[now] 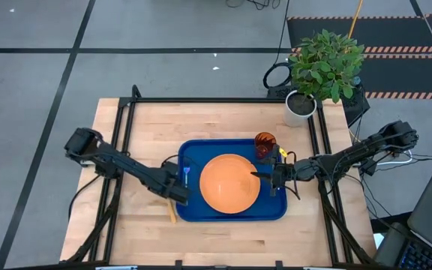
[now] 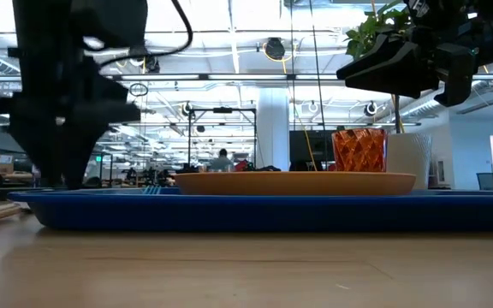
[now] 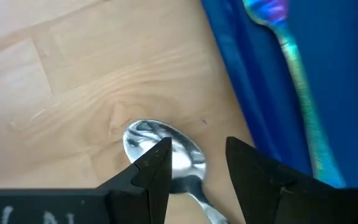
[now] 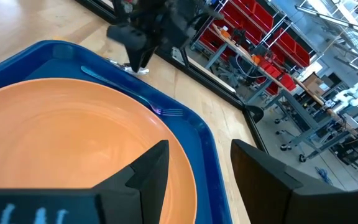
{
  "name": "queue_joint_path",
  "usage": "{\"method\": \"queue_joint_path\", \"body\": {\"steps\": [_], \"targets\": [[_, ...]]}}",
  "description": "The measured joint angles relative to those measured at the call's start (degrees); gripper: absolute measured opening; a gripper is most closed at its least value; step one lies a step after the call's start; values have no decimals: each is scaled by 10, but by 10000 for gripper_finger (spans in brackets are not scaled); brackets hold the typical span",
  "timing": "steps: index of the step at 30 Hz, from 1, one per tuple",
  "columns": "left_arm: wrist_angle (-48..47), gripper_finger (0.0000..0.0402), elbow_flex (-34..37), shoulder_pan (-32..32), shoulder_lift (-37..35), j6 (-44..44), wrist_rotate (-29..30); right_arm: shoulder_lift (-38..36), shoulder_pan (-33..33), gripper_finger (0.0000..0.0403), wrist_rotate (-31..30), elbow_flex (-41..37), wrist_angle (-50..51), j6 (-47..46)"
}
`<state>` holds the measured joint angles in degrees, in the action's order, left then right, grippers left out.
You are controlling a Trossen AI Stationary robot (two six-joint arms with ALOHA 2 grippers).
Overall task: Pick and place plate/cup/fork/spoon on tray
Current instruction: Put the orange fork to the right of the blue fork on the blue tray
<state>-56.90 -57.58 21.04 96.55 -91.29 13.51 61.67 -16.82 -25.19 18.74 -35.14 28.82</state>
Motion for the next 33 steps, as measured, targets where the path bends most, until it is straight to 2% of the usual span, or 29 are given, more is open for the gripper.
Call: {"method": "queue_joint_path", "body": {"steps": [6,12,21,28,33], "targets": [[12,154,0,12,-47,-25,-3,0,0,169,0,0,3,0],[45,154,-1,51,-56,-79,-73,0,0,169,0,0,8,0],[28,154,3,100,-4,-178,-81,0,0,169,0,0,6,0],[37,154,-1,90,37,-173,-79,0,0,169,0,0,-2,0],[37,154,1,82,27,-164,-81,0,0,169,0,0,-2,1]]}}
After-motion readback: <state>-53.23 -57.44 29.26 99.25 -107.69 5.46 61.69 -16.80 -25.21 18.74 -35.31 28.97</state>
